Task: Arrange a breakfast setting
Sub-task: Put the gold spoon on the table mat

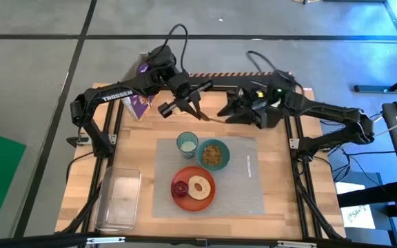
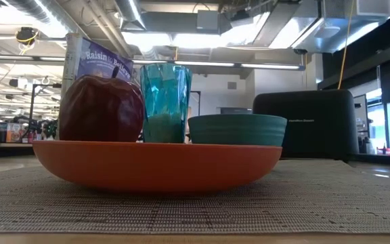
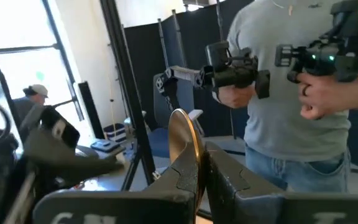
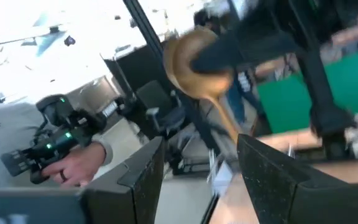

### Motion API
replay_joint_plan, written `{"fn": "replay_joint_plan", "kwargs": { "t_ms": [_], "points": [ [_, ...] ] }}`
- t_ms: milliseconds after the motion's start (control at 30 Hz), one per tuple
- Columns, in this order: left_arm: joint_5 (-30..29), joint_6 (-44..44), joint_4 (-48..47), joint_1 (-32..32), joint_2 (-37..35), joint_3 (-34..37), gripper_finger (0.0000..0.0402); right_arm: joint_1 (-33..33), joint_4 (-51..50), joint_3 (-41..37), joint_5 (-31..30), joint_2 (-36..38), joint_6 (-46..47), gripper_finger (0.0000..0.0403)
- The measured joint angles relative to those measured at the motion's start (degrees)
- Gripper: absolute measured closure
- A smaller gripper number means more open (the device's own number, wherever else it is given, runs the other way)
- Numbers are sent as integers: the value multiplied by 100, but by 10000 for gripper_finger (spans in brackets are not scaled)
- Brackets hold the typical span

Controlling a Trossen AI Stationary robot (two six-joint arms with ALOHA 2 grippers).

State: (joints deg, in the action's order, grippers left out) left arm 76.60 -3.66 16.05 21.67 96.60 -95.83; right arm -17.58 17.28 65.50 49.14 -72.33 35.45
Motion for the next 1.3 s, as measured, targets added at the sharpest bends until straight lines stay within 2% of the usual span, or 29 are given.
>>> {"fn": "replay_joint_plan", "kwargs": {
  "t_ms": [167,367,633,767,967,1300],
  "points": [
    [315,448,2,-103,51,0,391,-2,-456,465,330,-463,-17,210],
    [352,577,-14,-166,52,2,391,67,-558,756,842,-818,8,210],
    [225,582,-24,-131,52,2,391,293,-890,776,948,-1012,-111,215],
    [221,601,-24,-138,52,2,391,299,-1021,771,890,-1013,-231,260],
    [299,621,-24,-131,160,4,391,302,-1103,774,1043,-996,-523,383],
    [228,561,-84,-205,179,15,390,513,-1596,784,957,-984,-937,395]
  ]
}}
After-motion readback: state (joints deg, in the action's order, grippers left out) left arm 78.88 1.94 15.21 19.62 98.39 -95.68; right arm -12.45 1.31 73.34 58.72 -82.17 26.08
